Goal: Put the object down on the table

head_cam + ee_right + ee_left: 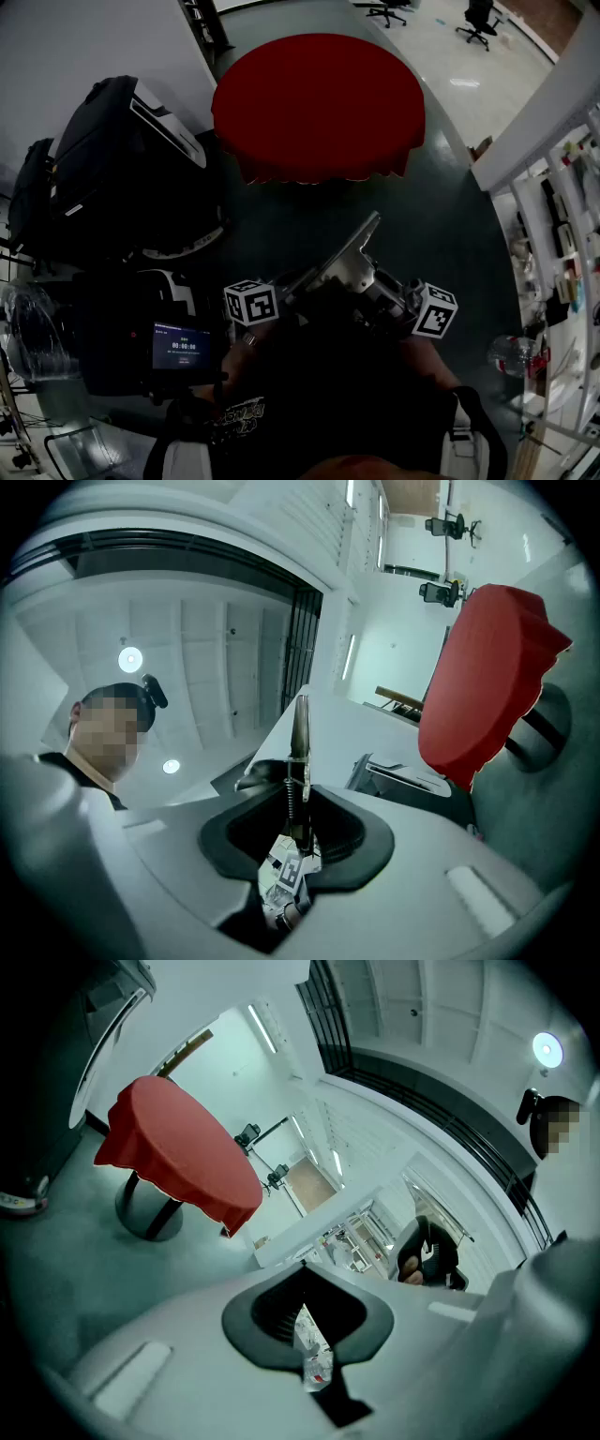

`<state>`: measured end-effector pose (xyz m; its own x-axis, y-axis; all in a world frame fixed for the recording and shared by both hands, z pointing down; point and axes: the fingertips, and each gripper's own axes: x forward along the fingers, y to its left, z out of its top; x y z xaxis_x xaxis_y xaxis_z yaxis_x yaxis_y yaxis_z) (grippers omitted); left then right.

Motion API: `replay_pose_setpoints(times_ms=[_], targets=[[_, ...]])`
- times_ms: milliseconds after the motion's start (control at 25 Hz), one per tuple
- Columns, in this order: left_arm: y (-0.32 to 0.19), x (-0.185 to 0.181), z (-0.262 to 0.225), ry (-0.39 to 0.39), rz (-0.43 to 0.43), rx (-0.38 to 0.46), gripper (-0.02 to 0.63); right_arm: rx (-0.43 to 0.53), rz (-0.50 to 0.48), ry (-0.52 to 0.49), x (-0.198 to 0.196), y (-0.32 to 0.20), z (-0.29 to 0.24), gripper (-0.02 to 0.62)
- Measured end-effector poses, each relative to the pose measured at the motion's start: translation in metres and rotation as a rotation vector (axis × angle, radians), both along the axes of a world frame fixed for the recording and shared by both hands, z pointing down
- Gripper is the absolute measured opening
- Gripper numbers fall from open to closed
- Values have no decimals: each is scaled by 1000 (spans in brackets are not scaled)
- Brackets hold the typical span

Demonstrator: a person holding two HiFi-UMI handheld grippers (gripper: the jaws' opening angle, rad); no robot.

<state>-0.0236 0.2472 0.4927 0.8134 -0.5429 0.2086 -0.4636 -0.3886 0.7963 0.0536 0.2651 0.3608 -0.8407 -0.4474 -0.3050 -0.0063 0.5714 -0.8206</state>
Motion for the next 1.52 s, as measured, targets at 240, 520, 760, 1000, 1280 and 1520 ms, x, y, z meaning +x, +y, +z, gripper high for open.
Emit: replay_pose_setpoints(times_ms=[240, 520, 760, 1000, 1280, 1520], targets=[[-1, 2, 1, 6, -3, 0, 15, -3, 1, 5, 2, -1, 1, 87], [-2, 14, 4, 10, -4, -14, 15, -8, 4, 1, 15, -3, 1, 87], [-12, 41, 6, 2, 7, -18, 15, -10, 22, -34, 47, -14, -1, 87], [-30, 92, 6, 11, 27, -18, 15, -24, 45, -28, 99, -31, 3, 87], [-52, 155, 10, -43, 80, -5, 15, -59, 92, -87, 173, -64, 16, 87], [-80, 144, 14, -66, 21, -46, 15, -112, 75, -140, 179, -107, 29, 87]])
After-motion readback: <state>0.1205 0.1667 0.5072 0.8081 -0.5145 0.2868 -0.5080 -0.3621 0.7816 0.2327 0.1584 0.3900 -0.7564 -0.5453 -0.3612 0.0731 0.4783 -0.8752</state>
